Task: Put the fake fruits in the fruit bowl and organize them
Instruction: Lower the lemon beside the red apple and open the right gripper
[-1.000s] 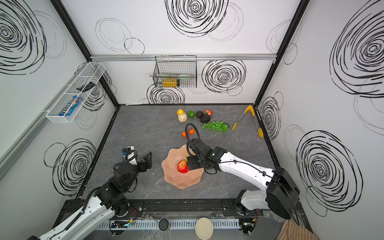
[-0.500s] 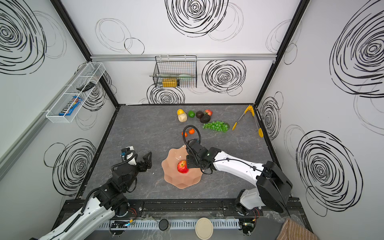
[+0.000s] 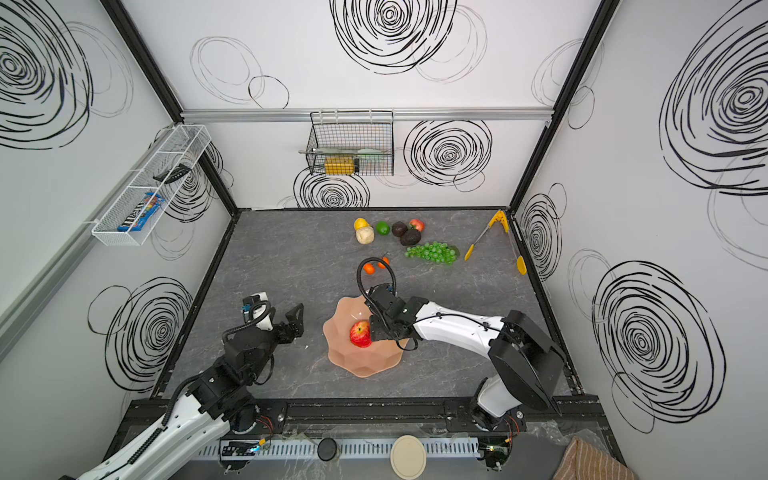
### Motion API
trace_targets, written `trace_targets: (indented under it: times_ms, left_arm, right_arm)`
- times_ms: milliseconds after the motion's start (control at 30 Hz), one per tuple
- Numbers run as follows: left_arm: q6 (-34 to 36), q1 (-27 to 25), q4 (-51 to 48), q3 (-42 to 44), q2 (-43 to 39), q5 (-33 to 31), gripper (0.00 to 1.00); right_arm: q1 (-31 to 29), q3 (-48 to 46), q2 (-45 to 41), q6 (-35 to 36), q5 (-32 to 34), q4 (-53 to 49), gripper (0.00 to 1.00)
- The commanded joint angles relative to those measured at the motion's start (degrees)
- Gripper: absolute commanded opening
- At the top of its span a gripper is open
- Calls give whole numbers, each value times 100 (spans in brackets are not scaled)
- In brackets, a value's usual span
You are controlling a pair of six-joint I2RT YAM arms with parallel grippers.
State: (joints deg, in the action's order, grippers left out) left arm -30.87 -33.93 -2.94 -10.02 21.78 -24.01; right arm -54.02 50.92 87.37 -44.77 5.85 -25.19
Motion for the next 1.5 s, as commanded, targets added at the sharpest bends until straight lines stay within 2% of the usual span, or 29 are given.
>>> trace_targets:
  times_ms: [0, 200, 367, 667, 1100, 1467]
  left_arm:
    - [-20, 60, 178, 2, -20, 41, 96]
    - [-16, 62, 171, 6, -29, 37, 96]
    - [-18, 62, 174, 1, -27, 38, 96]
    - [-15, 71, 177, 1, -25, 19, 96]
    - [-15, 71, 202, 10, -5, 17, 96]
    - [-16, 80, 206, 16, -7, 35, 96]
  right_arm:
    - [-80, 146, 138, -49, 96, 47, 66]
    - [-120, 238, 287, 10, 171, 23, 68]
    - [-148, 363, 381, 44, 288, -82, 76]
    - [-162, 454, 334, 92, 316, -153, 83]
    - [-162, 374, -212, 127, 529, -161, 83]
    - [-159, 132, -291, 89, 299, 94, 75]
